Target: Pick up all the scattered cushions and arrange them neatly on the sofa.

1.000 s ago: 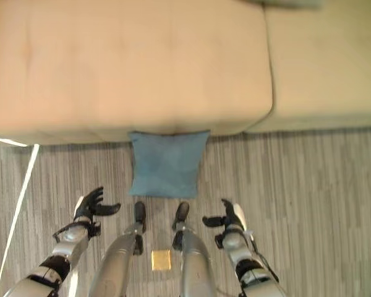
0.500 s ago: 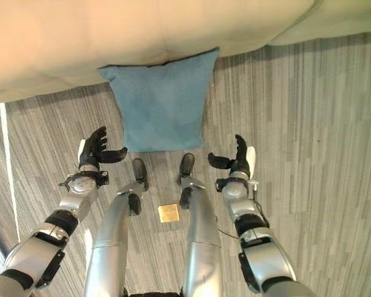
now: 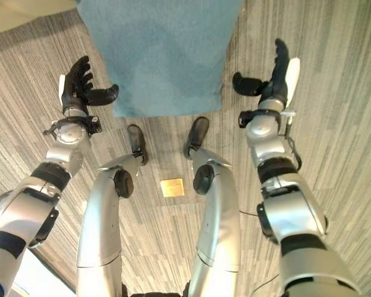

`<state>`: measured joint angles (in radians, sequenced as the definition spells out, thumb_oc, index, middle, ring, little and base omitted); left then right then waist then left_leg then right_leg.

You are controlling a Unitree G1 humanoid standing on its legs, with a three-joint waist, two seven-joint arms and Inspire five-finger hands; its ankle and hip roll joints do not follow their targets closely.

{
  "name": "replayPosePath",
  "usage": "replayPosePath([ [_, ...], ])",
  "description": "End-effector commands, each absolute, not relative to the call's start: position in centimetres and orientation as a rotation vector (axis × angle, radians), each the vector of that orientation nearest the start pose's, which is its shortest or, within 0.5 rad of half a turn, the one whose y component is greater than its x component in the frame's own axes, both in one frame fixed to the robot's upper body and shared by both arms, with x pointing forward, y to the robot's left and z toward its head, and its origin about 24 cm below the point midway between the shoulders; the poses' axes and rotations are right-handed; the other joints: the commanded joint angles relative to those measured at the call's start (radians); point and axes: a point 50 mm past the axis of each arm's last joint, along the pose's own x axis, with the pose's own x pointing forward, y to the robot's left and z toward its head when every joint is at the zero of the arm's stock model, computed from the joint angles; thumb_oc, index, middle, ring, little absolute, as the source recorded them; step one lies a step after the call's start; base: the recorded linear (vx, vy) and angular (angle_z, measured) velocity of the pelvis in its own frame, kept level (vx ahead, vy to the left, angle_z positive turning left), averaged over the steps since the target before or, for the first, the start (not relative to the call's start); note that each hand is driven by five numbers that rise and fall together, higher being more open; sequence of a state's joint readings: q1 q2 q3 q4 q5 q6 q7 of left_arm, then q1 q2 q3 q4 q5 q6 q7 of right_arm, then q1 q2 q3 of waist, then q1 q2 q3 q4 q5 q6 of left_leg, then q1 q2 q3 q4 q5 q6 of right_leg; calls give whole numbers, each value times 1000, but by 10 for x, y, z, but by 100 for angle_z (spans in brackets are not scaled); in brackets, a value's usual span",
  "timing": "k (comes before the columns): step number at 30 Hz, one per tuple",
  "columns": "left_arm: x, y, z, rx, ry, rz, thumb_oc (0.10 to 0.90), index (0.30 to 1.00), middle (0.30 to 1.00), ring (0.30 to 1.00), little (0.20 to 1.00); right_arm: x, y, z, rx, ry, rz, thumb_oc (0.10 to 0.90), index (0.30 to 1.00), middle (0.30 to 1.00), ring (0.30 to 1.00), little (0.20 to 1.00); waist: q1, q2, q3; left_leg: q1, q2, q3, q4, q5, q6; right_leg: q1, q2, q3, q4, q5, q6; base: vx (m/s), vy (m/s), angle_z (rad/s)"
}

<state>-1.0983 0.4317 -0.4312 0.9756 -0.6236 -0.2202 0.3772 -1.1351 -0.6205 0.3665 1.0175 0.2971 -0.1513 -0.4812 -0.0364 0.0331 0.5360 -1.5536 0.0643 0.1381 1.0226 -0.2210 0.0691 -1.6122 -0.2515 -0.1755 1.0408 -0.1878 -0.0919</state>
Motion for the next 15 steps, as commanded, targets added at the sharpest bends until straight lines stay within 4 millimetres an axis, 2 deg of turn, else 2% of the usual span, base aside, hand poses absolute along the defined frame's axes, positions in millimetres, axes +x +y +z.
replayPosePath([
  [1, 407, 199, 189, 4, -256, 299, 800, 900, 900, 900, 900, 391, -281, 229, -435, -323, -581, 800, 900, 900, 900, 900, -14, 36, -66, 10, -11, -93, 28, -80, -45, 80, 7, 84, 33, -121, 117, 63, -37, -2],
  [3, 408, 195, 201, -4, -295, 280, 800, 900, 900, 900, 900, 392, -275, 243, -438, -363, -556, 800, 900, 900, 900, 900, -13, 32, -53, -15, -8, -103, 53, -85, -47, 59, 3, 86, 56, -127, 118, 55, -59, -4],
  [5, 407, 182, 216, -20, -351, 234, 800, 900, 900, 900, 900, 394, -256, 259, -452, -441, -487, 800, 900, 900, 900, 900, -13, 23, -31, -16, -7, -101, 61, -87, -51, 52, 2, 93, 80, -130, 119, 32, -55, -2],
  [6, 407, 182, 216, -21, -351, 234, 800, 900, 900, 900, 900, 394, -256, 260, -453, -441, -487, 800, 900, 900, 900, 900, -13, 23, -30, -16, -7, -101, 62, -87, -51, 52, 2, 93, 81, -130, 119, 5, -32, 2],
  [10, 407, 162, 228, -65, -393, 179, 800, 900, 900, 900, 900, 400, -229, 271, -461, -497, -397, 800, 900, 900, 900, 900, -8, 14, -17, -16, -12, -95, 64, -86, -54, 46, 0, 102, 96, -130, 123, 6, -20, 1],
  [11, 407, 162, 228, -65, -393, 179, 800, 900, 900, 900, 900, 400, -229, 271, -461, -497, -397, 800, 900, 900, 900, 900, -8, 14, -17, -16, -12, -95, 64, -86, -54, 46, 0, 102, 96, -130, 123, 2, -19, 3],
  [12, 406, 144, 233, -117, -411, 126, 800, 900, 900, 900, 900, 403, -214, 272, -449, -507, -354, 800, 900, 900, 900, 900, -4, 14, -17, -16, -12, -92, 57, -82, -55, 45, 0, 103, 94, -129, 123, -3, -18, 4],
  [14, 405, 127, 237, -166, -426, 77, 800, 900, 900, 900, 900, 405, -197, 278, -439, -531, -308, 800, 900, 900, 900, 900, 1, 13, -17, -16, -15, -92, 50, -78, -57, 44, 1, 105, 93, -126, 124, -4, -13, 2],
  [15, 401, 105, 246, -231, -454, 13, 800, 900, 900, 900, 900, 407, -178, 283, -404, -555, -257, 800, 900, 900, 900, 900, 6, 15, -16, -16, -18, -93, 42, -72, -58, 43, 0, 109, 91, -123, 127, 0, 0, 0],
])
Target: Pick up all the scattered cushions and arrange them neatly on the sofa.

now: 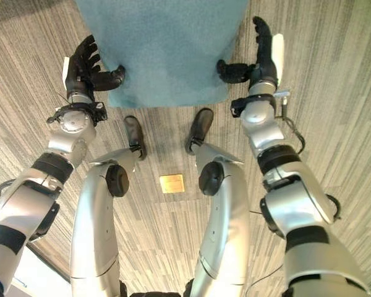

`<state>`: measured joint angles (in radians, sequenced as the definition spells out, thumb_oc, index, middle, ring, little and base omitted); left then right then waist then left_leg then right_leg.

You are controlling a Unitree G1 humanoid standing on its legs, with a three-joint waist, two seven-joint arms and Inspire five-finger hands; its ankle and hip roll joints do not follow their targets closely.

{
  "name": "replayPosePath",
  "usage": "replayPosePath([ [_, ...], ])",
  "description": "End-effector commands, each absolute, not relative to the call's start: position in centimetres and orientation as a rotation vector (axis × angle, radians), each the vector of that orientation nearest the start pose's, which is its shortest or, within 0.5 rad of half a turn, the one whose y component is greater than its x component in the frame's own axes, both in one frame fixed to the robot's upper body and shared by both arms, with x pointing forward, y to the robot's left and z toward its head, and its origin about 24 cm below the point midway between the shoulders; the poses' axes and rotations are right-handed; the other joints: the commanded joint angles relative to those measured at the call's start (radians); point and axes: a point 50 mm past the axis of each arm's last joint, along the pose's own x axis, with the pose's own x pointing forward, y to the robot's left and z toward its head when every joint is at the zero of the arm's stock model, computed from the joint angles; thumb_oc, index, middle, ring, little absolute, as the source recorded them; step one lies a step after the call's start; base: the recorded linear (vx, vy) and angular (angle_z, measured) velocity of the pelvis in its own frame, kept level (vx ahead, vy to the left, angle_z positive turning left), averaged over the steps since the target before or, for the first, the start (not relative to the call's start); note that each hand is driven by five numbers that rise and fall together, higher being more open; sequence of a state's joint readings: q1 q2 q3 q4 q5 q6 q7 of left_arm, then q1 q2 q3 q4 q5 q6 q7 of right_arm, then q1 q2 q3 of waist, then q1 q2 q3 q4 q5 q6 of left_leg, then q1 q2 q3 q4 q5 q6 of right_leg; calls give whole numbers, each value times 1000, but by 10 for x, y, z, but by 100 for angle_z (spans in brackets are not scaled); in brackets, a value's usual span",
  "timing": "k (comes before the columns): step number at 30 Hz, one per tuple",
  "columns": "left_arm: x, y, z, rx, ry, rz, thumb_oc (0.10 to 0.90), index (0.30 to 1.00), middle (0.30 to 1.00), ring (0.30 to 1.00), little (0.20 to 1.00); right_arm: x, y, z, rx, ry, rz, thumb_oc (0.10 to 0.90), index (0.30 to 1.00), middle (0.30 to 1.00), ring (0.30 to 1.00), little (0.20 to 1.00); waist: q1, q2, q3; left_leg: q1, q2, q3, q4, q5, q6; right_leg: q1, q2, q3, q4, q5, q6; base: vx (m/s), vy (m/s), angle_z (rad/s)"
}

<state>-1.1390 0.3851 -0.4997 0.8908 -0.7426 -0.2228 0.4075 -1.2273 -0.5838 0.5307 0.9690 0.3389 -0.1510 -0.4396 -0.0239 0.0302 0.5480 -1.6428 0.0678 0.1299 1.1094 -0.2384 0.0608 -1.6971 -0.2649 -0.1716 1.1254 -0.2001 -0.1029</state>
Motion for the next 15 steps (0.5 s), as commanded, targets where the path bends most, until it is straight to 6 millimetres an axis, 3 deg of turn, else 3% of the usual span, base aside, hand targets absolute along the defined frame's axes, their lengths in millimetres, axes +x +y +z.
replayPosePath([
  [1, 401, 105, 246, -232, -454, 13, 800, 900, 900, 900, 900, 407, -178, 283, -404, -555, -257, 800, 900, 900, 900, 900, -7, 18, -28, 73, -21, -85, -46, -54, -50, 128, 13, 105, 6, -110, 138, 0, 0, 0],
  [2, 399, 93, 250, -258, -464, -21, 800, 900, 900, 900, 900, 407, -169, 285, -385, -567, -232, 800, 900, 900, 900, 900, -5, 17, -28, 73, -23, -87, -49, -51, -51, 128, 12, 106, 5, -109, 138, 0, 0, 0],
  [3, 393, 70, 259, -340, -483, -88, 800, 900, 900, 900, 900, 407, -147, 291, -323, -597, -175, 800, 900, 900, 900, 900, -1, 19, -28, 73, -28, -91, -52, -44, -53, 131, 16, 107, 4, -104, 141, 0, 0, 0],
  [5, 383, 45, 275, -476, -514, -167, 800, 900, 900, 900, 900, 403, -113, 303, -234, -651, -80, 800, 900, 900, 900, 900, 1, 20, -29, 73, -31, -96, -56, -39, -53, 133, 19, 106, 3, -100, 143, -6, 8, 4],
  [6, 383, 46, 275, -477, -515, -167, 800, 900, 900, 900, 900, 403, -113, 303, -233, -651, -80, 800, 900, 900, 900, 900, 1, 20, -28, 73, -31, -96, -57, -39, -54, 133, 19, 105, 2, -100, 143, 0, 17, 4],
  [7, 380, 39, 282, -515, -530, -191, 800, 900, 900, 900, 900, 400, -103, 306, -199, -668, -54, 706, 759, 759, 759, 759, 0, 20, -29, 73, -32, -98, -54, -38, -54, 134, 20, 106, 4, -100, 143, 0, 0, 0],
  [8, 373, 32, 295, -588, -566, -229, 776, 865, 865, 865, 865, 395, -86, 312, -143, -703, 3, 400, 300, 300, 300, 300, -1, 21, -29, 73, -35, -102, -50, -37, -53, 136, 26, 107, 5, -96, 144, 0, 0, 0],
  [9, 373, 32, 295, -589, -566, -229, 698, 747, 747, 747, 747, 395, -86, 312, -142, -703, 4, 400, 300, 300, 300, 300, -1, 21, -29, 73, -35, -102, -50, -37, -53, 136, 26, 106, 5, -96, 144, 0, 0, 0],
  [11, 365, 28, 308, -676, -602, -260, 400, 300, 300, 300, 300, 387, -70, 321, -77, -746, 50, 400, 300, 300, 300, 300, -2, 23, -29, 73, -38, -108, -49, -33, -55, 141, 32, 104, -1, -88, 144, 0, 0, 0],
  [15, 352, 33, 328, -754, -691, -293, 400, 300, 300, 300, 300, 374, -59, 335, -49, -837, 95, 400, 300, 300, 300, 300, -4, 28, -44, 73, -45, -115, -63, -25, -56, 155, 45, 91, -29, -71, 145, -25, 35, -1],
])
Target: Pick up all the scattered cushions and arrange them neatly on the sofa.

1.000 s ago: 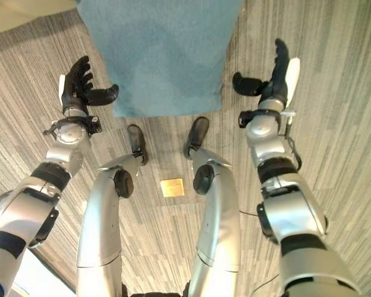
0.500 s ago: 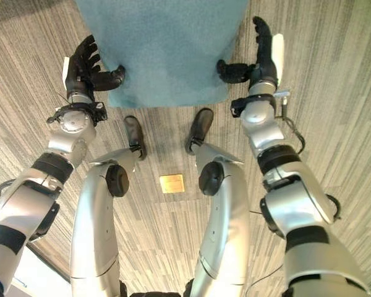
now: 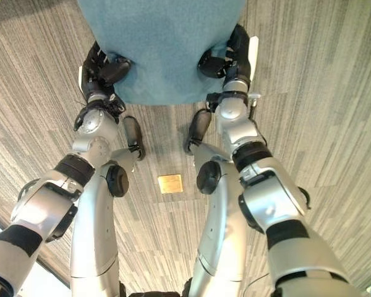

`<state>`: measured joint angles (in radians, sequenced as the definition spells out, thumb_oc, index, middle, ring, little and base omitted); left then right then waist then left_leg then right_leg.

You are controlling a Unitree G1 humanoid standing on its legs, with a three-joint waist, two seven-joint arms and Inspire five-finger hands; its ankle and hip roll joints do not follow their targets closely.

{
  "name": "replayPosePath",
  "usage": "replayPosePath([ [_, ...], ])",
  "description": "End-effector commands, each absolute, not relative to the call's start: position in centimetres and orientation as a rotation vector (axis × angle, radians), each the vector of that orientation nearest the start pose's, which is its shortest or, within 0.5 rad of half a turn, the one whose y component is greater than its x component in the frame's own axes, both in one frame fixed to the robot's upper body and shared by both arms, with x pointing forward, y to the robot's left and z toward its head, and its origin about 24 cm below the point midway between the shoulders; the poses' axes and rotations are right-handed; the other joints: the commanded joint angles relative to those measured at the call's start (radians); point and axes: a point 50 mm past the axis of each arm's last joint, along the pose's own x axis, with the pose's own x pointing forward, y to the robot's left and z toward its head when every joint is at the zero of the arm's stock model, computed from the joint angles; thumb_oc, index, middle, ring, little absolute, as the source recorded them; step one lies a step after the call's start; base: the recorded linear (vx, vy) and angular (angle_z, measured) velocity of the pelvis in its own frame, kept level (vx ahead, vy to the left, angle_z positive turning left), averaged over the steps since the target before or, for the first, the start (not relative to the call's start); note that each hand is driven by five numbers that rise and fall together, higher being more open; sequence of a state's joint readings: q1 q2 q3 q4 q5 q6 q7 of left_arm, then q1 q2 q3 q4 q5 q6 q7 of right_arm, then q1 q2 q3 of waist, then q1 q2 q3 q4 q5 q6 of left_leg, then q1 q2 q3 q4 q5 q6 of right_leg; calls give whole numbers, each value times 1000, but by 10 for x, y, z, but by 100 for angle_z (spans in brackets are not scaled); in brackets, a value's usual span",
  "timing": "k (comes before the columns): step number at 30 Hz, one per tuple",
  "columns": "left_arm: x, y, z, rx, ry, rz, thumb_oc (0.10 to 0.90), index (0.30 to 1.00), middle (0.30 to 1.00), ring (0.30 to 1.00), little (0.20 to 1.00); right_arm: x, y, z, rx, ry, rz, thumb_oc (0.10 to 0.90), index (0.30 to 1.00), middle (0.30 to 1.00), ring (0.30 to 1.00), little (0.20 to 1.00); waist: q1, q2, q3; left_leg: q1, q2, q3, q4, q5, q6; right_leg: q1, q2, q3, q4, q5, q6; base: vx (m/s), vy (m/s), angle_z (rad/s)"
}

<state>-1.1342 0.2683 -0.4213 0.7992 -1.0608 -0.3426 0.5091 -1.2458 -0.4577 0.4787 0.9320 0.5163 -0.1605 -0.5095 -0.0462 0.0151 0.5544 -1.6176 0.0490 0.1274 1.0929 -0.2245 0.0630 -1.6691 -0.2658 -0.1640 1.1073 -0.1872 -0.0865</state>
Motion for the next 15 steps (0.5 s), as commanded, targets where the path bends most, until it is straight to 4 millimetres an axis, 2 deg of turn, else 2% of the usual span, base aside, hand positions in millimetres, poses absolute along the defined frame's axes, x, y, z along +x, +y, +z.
replayPosePath([
  [1, 352, 37, 329, -745, -705, -288, 400, 300, 300, 300, 300, 371, -60, 336, -45, -856, 99, 400, 300, 300, 300, 300, 17, 45, -64, 48, -29, -113, -58, -35, -58, 131, 52, 80, -23, -78, 129, -25, 46, -3],
  [4, 345, 41, 327, -761, -732, -311, 400, 300, 300, 300, 300, 361, -59, 340, 9, -901, 141, 400, 300, 300, 300, 300, 14, 58, -130, 51, -40, -111, -133, -5, -63, 158, 76, 40, -117, -50, 138, -72, 63, -7],
  [5, 345, 42, 326, -761, -730, -311, 400, 300, 300, 300, 300, 361, -59, 339, 10, -898, 141, 400, 300, 300, 300, 300, 15, 60, -133, 53, -40, -112, -138, -2, -63, 161, 77, 38, -124, -47, 138, -113, 38, -4],
  [9, 339, 41, 301, -739, -698, -353, 400, 300, 300, 300, 300, 353, -67, 325, -18, -917, 179, 400, 300, 300, 300, 300, -6, 44, -135, 216, -47, -110, -288, 37, -62, 311, 109, 10, -255, -9, 150, -124, 0, -1],
  [11, 336, 40, 276, -703, -658, -364, 400, 300, 300, 300, 300, 352, -77, 302, -76, -893, 169, 400, 300, 300, 300, 300, -16, 34, -135, 340, -52, -125, -391, 67, -68, 431, 110, -6, -355, 19, 154, -140, -15, 12],
  [14, 326, 38, 228, -689, -548, -412, 400, 300, 300, 300, 300, 347, -91, 244, -109, -772, 191, 400, 300, 300, 300, 300, -12, 21, -156, 556, -53, -152, -594, 130, -82, 622, 111, -34, -525, 52, 162, -57, -62, 3],
  [15, 324, 39, 220, -683, -532, -416, 400, 300, 300, 300, 300, 345, -95, 233, -111, -744, 193, 400, 300, 300, 300, 300, -9, 20, -162, 597, -55, -156, -628, 141, -86, 657, 107, -44, -554, 57, 162, 8, -83, 11],
])
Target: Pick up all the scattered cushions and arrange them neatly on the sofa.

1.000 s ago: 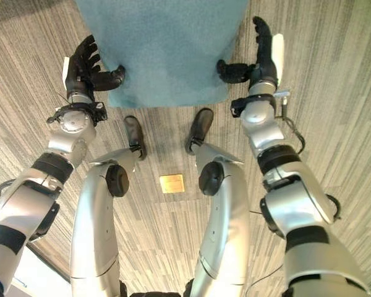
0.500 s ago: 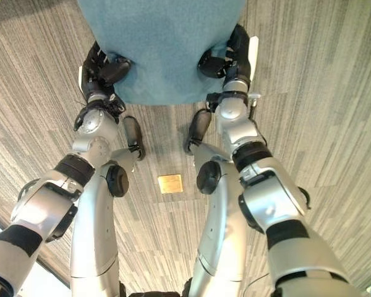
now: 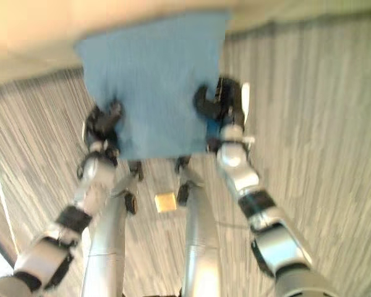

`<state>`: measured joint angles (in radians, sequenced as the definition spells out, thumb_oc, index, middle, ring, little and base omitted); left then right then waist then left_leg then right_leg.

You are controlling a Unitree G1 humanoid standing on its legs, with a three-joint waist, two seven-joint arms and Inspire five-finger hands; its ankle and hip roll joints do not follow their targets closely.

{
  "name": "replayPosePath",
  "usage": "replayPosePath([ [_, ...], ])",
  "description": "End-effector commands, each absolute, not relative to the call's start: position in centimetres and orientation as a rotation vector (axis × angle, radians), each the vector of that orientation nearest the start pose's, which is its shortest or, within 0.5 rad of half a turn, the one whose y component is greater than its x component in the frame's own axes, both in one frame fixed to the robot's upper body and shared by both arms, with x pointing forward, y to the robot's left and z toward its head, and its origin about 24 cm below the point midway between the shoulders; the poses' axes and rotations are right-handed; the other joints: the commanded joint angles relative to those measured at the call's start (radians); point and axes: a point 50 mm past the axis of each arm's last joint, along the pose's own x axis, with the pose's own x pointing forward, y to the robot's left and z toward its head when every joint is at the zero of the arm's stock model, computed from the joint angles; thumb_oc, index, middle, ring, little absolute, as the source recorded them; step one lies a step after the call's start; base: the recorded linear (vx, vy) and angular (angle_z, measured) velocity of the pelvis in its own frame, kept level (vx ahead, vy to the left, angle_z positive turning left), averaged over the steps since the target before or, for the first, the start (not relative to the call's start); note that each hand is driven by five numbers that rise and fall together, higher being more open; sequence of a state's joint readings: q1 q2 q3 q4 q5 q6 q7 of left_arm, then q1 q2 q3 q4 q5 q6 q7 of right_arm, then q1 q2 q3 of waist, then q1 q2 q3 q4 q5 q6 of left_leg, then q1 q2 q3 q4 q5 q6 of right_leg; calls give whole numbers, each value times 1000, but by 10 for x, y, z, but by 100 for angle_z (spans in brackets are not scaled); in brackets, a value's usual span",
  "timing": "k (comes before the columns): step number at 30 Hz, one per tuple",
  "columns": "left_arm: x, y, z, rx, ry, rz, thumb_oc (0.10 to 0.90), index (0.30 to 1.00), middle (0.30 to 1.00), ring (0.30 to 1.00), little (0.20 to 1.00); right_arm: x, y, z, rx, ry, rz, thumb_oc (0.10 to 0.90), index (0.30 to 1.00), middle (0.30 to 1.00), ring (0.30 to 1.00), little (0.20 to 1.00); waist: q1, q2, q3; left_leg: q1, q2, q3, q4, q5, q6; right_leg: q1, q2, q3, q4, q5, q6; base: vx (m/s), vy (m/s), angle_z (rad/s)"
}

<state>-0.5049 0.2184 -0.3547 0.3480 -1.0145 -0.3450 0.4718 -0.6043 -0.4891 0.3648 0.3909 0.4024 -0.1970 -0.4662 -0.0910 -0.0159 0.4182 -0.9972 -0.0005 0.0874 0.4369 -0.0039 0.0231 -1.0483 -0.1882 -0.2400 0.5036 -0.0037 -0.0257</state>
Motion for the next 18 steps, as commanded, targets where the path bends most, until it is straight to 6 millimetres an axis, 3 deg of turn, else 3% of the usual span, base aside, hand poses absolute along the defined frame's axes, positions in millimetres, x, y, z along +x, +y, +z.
replayPosePath([
  [1, 320, 41, 210, -682, -512, -425, 400, 300, 300, 300, 300, 341, -99, 219, -116, -714, 194, 400, 300, 300, 300, 300, 39, 49, -35, 27, -6, -122, -11, -66, -50, 84, 29, 25, 9, -121, 101, -21, -104, 14],
  [2, 315, 44, 191, -699, -462, -422, 400, 300, 300, 300, 300, 333, -104, 196, -99, -664, 190, 400, 300, 300, 300, 300, 46, 47, -57, 116, -4, -126, -80, -45, -62, 167, 30, 3, -51, -109, 103, -7, -113, 9],
  [3, 313, 47, 181, -709, -433, -414, 400, 300, 300, 300, 300, 328, -107, 186, -96, -641, 188, 400, 300, 300, 300, 300, 50, 44, -63, 157, -3, -131, -100, -37, -64, 210, 30, -6, -75, -107, 102, 20, -131, 11],
  [4, 305, 51, 164, -728, -384, -405, 400, 300, 300, 300, 300, 318, -112, 169, -72, -604, 169, 400, 300, 300, 300, 300, 58, 43, -83, 263, 1, -136, -170, -20, -75, 309, 35, -28, -132, -100, 105, 34, -74, 13],
  [5, 305, 50, 163, -728, -383, -405, 400, 300, 300, 300, 300, 318, -112, 168, -72, -602, 169, 400, 300, 300, 300, 300, 58, 43, -81, 269, 2, -136, -174, -19, -75, 316, 36, -29, -136, -99, 105, 54, -68, 17],
  [9, 288, 58, 134, -679, -316, -394, 400, 300, 300, 300, 300, 298, -131, 143, -72, -548, 101, 400, 300, 300, 300, 300, 65, 36, -131, 485, 13, -139, -293, 34, -85, 545, 48, -83, -261, -62, 103, 35, -44, 11],
  [12, 285, 62, 128, -667, -305, -381, 400, 300, 300, 300, 300, 294, -137, 141, -80, -548, 83, 400, 300, 300, 300, 300, 66, 33, -139, 531, 17, -141, -317, 39, -88, 596, 55, -90, -287, -61, 104, 98, -40, 23],
  [15, 271, 86, 92, -629, -202, -302, 400, 300, 300, 300, 300, 273, -161, 118, -112, -463, 47, 400, 300, 300, 300, 300, 79, 19, -224, 732, 23, -132, -399, 35, -99, 850, 93, -117, -433, -60, 117, 294, -49, 15],
  [16, 265, 90, 82, -610, -165, -291, 400, 300, 300, 300, 300, 267, -166, 111, -81, -432, 43, 400, 300, 300, 300, 300, 84, 13, -242, 764, 18, -129, -396, 28, -103, 907, 93, -132, -465, -59, 117, 218, -24, 31],
  [18, 264, 89, 78, -614, -148, -295, 400, 300, 300, 300, 300, 266, -169, 109, -72, -420, 33, 400, 300, 300, 300, 300, 87, 11, -245, 766, 12, -128, -387, 28, -104, 928, 90, -143, -480, -55, 119, 59, -5, 33],
])
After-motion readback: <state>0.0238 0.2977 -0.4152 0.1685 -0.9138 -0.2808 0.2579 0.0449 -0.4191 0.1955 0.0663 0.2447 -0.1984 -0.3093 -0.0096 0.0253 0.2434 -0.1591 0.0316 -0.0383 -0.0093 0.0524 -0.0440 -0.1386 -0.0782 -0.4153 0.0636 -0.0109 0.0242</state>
